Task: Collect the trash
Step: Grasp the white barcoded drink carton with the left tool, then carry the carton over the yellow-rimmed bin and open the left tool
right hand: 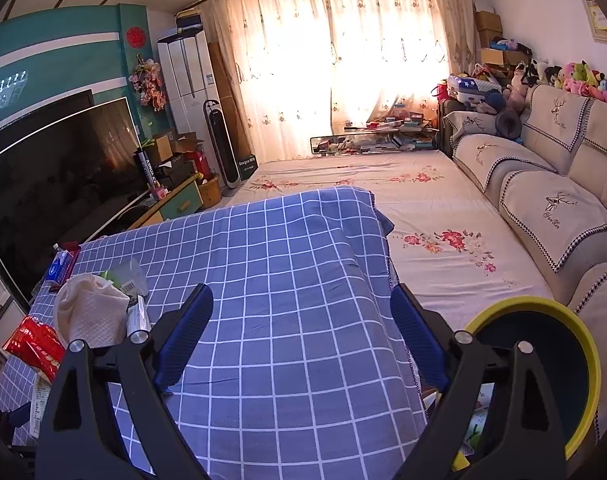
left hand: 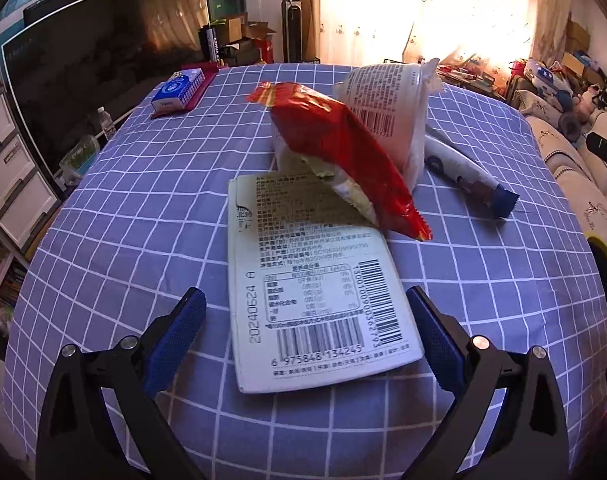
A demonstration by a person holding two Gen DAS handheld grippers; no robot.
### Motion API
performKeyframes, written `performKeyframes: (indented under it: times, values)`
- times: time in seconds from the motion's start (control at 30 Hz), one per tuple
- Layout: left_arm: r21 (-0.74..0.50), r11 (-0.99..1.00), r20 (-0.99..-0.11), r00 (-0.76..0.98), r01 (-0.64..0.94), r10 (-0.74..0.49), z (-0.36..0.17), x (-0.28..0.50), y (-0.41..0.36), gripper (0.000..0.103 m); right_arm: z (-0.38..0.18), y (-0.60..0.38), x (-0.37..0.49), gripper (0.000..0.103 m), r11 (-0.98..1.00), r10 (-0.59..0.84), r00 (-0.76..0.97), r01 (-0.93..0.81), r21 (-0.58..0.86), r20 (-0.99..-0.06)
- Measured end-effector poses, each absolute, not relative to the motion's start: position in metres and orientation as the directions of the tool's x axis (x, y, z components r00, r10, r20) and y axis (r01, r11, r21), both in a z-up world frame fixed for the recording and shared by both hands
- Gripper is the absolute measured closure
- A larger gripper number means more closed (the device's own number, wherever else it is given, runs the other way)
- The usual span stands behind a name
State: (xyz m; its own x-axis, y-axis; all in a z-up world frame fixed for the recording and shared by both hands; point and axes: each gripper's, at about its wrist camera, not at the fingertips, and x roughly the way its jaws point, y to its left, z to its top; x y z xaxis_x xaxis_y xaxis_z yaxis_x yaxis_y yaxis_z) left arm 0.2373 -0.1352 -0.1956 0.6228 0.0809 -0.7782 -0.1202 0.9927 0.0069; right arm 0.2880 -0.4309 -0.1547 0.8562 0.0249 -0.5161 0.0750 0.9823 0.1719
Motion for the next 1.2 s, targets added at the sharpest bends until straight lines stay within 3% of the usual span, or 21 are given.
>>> performKeyframes:
  times: [0.13,0.3,0.37,0.63,0.7,0.8,1.2]
  values:
    - [-0.017,0.994,-0.789,0.612,-0.108,0.053,-0.195,0.236,-0.111,0.018,-0.155,-0.43,0.288,0.017,0.983,0.03,0.854,0.069,0.171,-0.519]
    - [-0.023,0.989,-0.799,0.597,-0.143,0.068,-0.195,0.234,-0.074,0.018,-0.156,-0.428,0.289,0.016,0.983,0.042,0.849,0.06,0.175,-0.526]
    - [-0.022,0.99,-0.796,0.601,-0.141,0.068,-0.192,0.237,-0.068,0.013,-0.157,-0.427,0.289,0.016,0.983,0.043,0.847,0.057,0.172,-0.529]
    - [0.067,0.997,-0.814,0.58,0.029,0.038,-0.195,0.268,-0.08,0.009,-0.164,-0.423,0.294,0.015,0.986,0.045,0.829,0.054,0.16,-0.557]
    - [0.054,0.997,-0.827,0.562,0.056,0.013,-0.199,0.272,-0.079,0.012,-0.164,-0.422,0.294,0.015,0.986,0.047,0.826,0.052,0.159,-0.562]
    - [0.025,0.997,-0.824,0.567,0.078,-0.024,-0.196,0.268,-0.073,0.028,-0.166,-0.422,0.295,0.015,0.986,0.054,0.821,0.046,0.16,-0.568]
    - [0.026,1.0,-0.814,0.581,0.014,0.013,-0.18,0.211,-0.041,0.032,-0.164,-0.416,0.294,0.015,0.986,0.073,0.818,0.025,0.163,-0.57]
